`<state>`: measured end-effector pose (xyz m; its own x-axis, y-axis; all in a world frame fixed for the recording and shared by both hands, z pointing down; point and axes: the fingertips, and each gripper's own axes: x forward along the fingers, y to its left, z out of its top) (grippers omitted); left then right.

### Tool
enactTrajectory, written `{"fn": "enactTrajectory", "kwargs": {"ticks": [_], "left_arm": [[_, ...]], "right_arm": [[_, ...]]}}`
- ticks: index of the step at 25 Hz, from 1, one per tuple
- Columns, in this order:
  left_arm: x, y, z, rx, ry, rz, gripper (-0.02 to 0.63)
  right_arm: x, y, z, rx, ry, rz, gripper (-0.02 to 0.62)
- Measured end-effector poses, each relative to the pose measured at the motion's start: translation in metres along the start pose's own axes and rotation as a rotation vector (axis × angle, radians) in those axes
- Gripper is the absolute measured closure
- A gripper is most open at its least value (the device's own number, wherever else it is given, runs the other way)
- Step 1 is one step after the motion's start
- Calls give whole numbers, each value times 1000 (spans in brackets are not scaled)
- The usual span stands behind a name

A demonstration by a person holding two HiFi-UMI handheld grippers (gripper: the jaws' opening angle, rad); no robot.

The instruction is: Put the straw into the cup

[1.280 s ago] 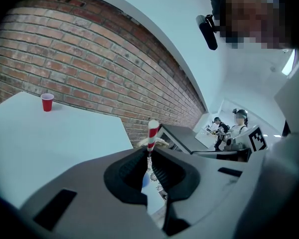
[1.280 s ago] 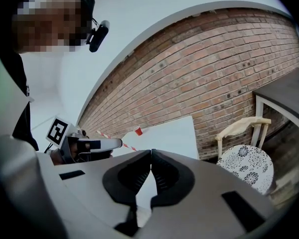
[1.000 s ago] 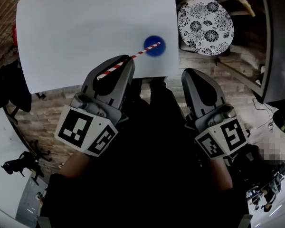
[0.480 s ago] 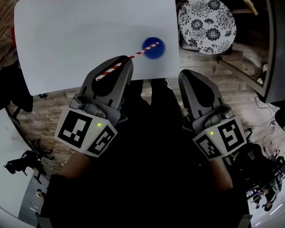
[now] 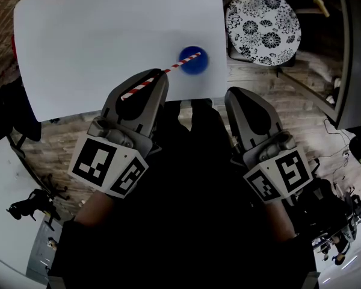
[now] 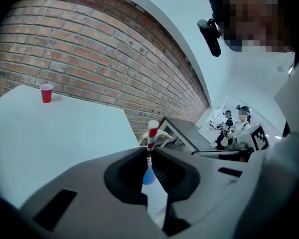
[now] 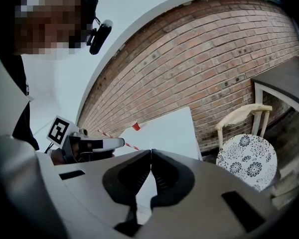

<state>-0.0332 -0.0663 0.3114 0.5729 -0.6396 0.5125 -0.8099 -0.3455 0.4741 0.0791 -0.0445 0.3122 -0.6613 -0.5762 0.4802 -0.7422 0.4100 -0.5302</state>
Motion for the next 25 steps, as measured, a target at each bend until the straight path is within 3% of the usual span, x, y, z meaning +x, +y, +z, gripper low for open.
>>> {"fn": "enactTrajectory", "kwargs": {"ticks": [25], "left_arm": [[41,18,-12,21,76,13,568]], "right_arm": [[17,-28,-8,75,28,-11,568]]}}
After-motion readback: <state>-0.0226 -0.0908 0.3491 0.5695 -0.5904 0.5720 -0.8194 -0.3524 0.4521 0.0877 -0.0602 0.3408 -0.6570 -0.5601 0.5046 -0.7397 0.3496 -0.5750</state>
